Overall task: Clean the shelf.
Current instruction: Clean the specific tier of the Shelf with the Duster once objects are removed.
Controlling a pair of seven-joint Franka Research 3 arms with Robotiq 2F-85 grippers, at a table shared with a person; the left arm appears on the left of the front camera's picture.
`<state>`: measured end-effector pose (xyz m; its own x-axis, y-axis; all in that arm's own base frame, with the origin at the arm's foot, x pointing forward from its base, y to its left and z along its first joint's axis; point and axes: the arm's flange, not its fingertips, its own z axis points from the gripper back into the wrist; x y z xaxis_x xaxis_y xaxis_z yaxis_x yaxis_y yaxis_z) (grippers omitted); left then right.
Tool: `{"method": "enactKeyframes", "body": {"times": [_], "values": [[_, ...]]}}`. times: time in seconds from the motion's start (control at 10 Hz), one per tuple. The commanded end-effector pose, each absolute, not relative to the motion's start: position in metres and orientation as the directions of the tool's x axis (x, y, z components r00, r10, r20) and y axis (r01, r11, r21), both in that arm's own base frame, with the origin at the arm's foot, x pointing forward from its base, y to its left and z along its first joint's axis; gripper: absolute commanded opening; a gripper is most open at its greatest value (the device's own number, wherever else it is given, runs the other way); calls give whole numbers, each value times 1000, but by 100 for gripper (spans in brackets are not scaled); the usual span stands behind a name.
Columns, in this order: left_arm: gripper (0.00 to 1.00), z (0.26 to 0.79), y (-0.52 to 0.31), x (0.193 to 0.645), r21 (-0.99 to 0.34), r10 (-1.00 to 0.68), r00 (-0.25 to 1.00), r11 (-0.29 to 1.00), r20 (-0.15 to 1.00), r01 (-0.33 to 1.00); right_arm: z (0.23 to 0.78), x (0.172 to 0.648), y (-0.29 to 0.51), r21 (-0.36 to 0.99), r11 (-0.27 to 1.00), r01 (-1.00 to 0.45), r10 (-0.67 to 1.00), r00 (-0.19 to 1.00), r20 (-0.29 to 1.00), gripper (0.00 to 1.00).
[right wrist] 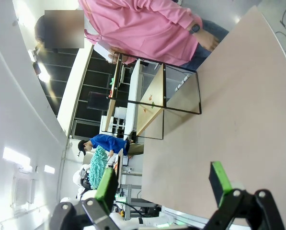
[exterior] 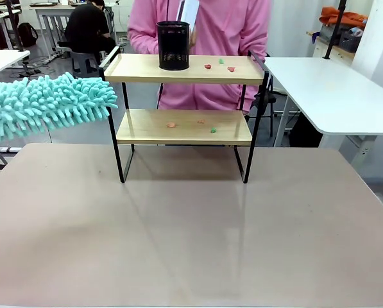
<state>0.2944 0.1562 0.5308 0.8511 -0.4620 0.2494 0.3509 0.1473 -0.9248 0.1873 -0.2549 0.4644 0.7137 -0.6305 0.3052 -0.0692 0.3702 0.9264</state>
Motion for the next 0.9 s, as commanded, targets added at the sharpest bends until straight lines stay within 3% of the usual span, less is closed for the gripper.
{"method": "enactKeyframes", "body": {"times": [0.0,0.1,0.2,0.3,0.4,0.8], "values": [[0,537,152,295,-927,-446,859,143,252,346,467,190,-255,922,372,-104,-631,700,334,100],[0,537,152,295,-927,-446,859,143,252,346,467,190,-255,922,372,-104,-631,700,334,100],[12,531,156,294,-925,-462,851,147,249,351,467,190,-255,922,372,-104,-631,700,334,100],[12,540,130,286,-918,-500,827,139,259,372,467,190,-255,922,372,-104,-631,700,334,100],[12,545,109,282,-868,-463,854,296,236,400,467,190,-255,922,372,-104,-631,700,334,100],[12,544,28,287,-780,-520,838,450,168,436,467,190,-255,922,372,-104,-631,700,334,100]]}}
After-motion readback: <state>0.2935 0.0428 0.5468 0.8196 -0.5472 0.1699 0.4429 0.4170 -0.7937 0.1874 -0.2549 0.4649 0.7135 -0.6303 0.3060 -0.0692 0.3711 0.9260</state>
